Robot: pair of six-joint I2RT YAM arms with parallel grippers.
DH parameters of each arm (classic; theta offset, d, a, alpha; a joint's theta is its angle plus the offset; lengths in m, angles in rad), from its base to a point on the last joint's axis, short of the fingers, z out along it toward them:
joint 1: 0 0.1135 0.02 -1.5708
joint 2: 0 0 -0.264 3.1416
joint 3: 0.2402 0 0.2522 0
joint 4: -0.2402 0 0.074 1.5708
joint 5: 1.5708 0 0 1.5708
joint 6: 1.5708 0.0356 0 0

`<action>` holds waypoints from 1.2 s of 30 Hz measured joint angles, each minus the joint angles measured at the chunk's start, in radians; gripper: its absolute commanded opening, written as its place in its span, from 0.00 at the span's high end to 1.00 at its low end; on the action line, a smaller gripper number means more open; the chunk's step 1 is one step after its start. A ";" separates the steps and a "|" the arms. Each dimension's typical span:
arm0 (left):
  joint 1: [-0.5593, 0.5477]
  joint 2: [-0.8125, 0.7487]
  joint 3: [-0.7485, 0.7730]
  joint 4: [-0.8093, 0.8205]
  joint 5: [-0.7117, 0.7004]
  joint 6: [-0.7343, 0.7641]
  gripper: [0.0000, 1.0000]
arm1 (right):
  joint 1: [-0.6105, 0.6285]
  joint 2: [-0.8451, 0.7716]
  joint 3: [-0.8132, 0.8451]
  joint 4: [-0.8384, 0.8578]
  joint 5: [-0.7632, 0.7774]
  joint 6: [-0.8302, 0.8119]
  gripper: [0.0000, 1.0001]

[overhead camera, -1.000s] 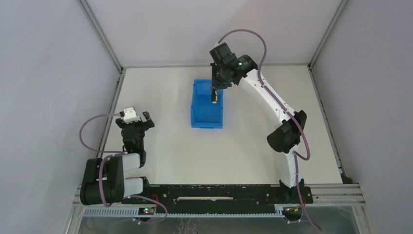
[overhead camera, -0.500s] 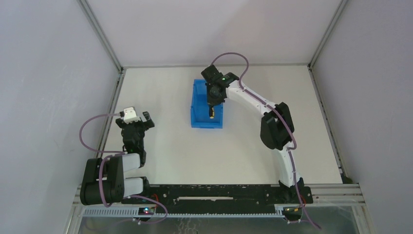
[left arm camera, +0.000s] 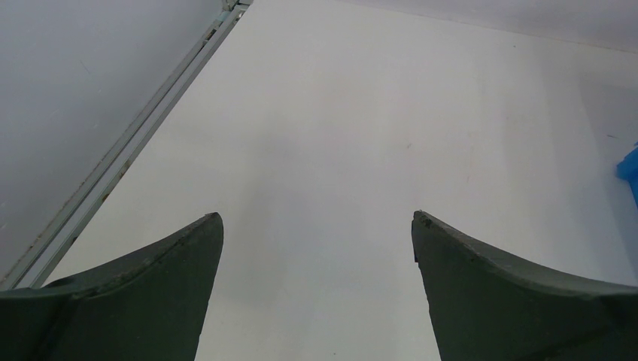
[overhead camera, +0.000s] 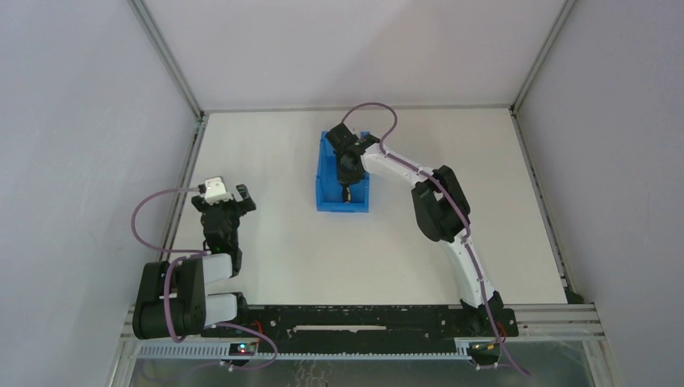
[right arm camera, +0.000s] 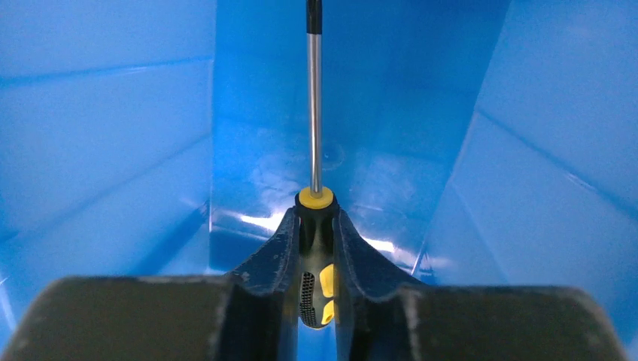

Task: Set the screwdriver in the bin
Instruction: Place the screwdriver in the bin.

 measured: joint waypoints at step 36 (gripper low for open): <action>0.000 0.000 0.000 0.000 0.000 0.000 0.00 | 0.047 -0.086 0.146 -0.113 0.117 -0.012 0.28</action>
